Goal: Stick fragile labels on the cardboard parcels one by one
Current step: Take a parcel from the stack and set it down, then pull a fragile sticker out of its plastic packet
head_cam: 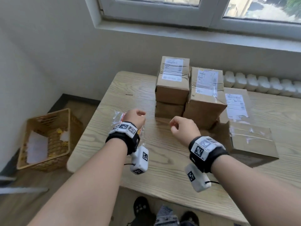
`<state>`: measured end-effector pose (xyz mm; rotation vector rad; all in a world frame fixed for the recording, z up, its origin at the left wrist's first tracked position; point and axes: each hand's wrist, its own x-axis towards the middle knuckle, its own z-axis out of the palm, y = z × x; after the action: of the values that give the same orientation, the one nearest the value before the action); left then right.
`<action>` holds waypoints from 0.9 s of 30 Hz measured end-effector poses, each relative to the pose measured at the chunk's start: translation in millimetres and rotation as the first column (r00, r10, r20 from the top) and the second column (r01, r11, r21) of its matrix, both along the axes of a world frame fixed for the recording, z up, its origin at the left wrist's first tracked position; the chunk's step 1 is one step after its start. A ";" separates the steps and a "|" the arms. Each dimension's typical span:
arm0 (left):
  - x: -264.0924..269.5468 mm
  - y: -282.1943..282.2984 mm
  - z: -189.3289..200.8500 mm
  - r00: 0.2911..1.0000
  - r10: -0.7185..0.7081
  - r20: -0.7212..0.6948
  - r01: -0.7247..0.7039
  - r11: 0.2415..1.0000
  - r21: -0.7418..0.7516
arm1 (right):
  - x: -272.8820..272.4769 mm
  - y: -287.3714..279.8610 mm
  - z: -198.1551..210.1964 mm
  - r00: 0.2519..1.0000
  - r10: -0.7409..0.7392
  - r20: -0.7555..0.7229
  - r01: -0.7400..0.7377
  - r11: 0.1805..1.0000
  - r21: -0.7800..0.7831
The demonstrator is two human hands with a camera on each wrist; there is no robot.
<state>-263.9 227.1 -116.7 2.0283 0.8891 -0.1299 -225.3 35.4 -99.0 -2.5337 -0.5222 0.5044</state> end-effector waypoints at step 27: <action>-8.7 12.3 -72.4 0.846 -0.288 -0.448 0.177 0.946 -0.273 | -11.0 -10.2 -113.2 0.424 -0.473 -0.772 0.784 0.618 0.052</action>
<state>-272.5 239.4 -189.1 1.9107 0.8716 -0.8726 -236.3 25.2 -212.2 -1.6957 0.6084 0.8651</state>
